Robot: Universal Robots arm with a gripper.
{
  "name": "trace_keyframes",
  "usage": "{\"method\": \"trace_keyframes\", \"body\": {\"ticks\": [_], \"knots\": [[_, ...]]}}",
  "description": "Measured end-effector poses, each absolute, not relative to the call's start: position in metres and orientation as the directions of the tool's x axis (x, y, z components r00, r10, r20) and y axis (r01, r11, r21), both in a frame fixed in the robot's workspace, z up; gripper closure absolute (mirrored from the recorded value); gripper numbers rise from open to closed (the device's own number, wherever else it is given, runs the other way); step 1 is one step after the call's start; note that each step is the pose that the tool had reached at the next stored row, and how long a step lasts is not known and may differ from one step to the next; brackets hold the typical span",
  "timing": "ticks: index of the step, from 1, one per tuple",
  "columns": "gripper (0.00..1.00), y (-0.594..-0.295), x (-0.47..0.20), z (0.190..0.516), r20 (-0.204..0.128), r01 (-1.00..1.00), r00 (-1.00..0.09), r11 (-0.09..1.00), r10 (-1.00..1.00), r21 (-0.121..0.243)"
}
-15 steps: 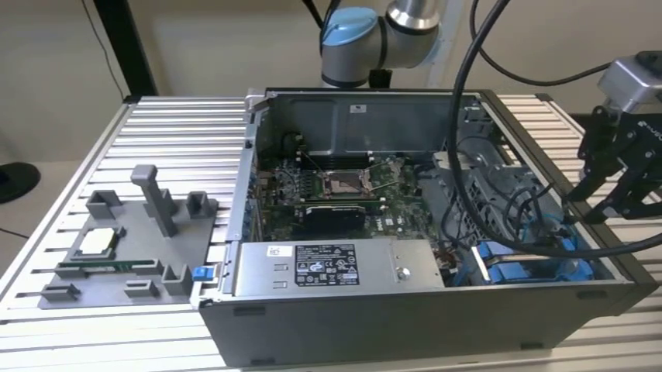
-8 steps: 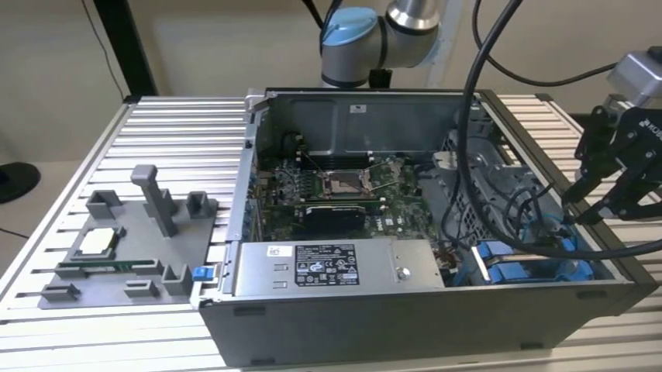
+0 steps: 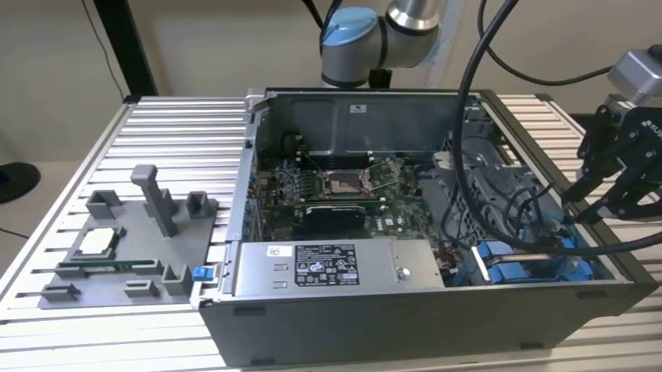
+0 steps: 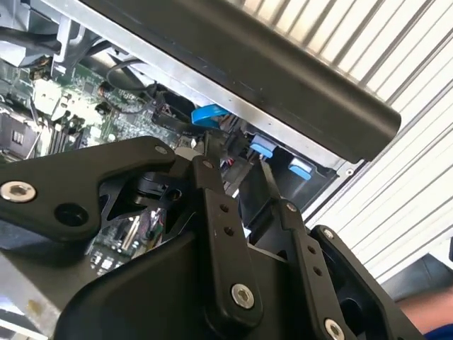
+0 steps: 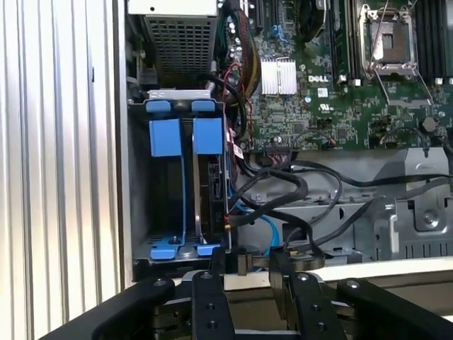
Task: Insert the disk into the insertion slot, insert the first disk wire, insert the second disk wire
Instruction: 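Insert the second disk wire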
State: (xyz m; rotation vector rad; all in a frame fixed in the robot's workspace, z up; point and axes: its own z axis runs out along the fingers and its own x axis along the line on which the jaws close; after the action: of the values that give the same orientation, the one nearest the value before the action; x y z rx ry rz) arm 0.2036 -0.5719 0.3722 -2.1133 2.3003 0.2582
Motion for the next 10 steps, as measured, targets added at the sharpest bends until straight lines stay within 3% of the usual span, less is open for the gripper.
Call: {"method": "trace_keyframes", "body": {"ticks": [10], "knots": [[0.0,-0.5784,0.2043,0.3715,-0.116,-0.984,-0.146,0.133,-0.982,0.118]]}}
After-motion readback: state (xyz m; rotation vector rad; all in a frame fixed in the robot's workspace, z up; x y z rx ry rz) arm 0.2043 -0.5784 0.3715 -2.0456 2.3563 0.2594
